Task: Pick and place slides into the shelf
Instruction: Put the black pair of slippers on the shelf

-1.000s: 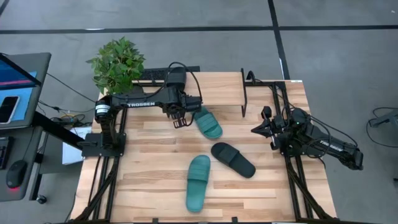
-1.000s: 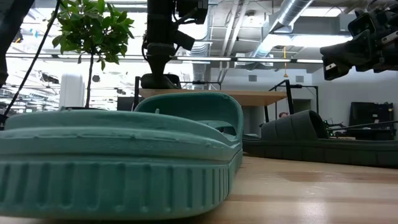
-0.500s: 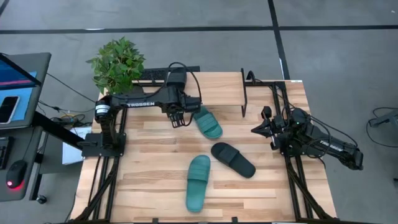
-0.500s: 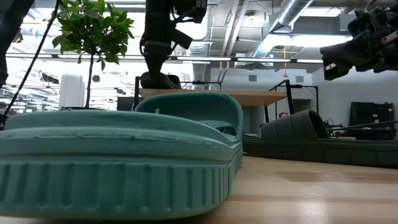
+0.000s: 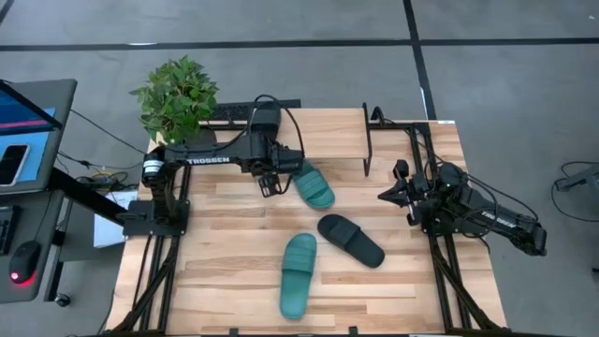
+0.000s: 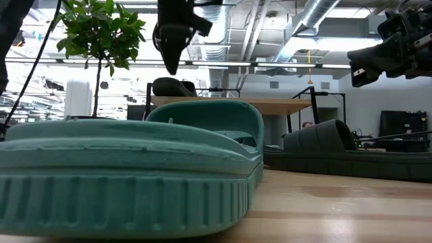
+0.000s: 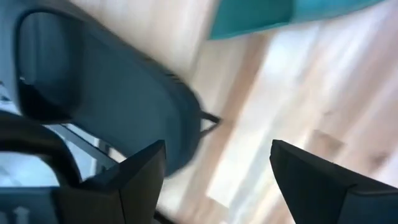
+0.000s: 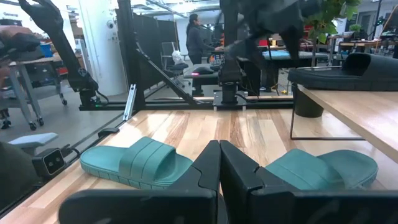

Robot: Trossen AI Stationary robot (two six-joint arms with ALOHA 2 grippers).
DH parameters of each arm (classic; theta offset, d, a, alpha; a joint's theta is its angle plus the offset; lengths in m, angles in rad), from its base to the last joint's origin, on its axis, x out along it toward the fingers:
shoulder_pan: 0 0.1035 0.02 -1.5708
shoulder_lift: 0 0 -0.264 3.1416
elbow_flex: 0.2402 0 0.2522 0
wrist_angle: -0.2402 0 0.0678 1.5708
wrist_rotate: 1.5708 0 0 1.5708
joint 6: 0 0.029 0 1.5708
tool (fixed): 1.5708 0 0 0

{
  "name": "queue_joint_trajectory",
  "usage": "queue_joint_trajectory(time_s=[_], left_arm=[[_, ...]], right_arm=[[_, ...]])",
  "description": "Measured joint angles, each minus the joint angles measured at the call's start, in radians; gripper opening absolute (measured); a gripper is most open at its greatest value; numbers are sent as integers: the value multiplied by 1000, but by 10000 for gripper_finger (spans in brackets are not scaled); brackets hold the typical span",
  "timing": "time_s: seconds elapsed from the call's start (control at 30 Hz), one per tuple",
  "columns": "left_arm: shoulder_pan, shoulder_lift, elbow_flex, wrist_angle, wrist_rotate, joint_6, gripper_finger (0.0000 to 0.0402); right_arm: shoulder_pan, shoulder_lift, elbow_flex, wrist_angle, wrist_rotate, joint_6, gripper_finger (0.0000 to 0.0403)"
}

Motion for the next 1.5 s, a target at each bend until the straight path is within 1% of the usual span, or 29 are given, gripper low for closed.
queue_joint_trajectory(time_s=[0.1, 0.37, 0.47, 0.6, 0.83, 1.0, 1.13, 1.33, 1.43, 1.5], left_arm=[[-35, 0, 19, -11, 16, -69, 275], [-132, -1, 60, -1, 13, -262, 275], [-163, -1, 60, 29, -12, -315, 275], [-207, -5, 60, 67, -120, -374, 275], [-297, -5, 26, 124, -362, -450, 275], [-364, -5, -24, 200, -510, -468, 275], [-407, -5, -60, 208, -626, -549, 275], [-454, -7, -121, 215, -676, -659, 275], [-490, -7, -137, 221, -687, -676, 275], [-518, -8, -150, 256, -710, -671, 275]], right_arm=[[0, 0, 0, 0, 0, 0, 0], [0, 0, 0, 0, 0, 0, 0], [0, 0, 0, 0, 0, 0, 0], [0, 0, 0, 0, 0, 0, 0], [0, 0, 0, 0, 0, 0, 0], [0, 0, 0, 0, 0, 0, 0], [0, 0, 0, 0, 0, 0, 0], [0, 0, 0, 0, 0, 0, 0], [0, 0, 0, 0, 0, 0, 0], [0, 0, 0, 0, 0, 0, 0]])
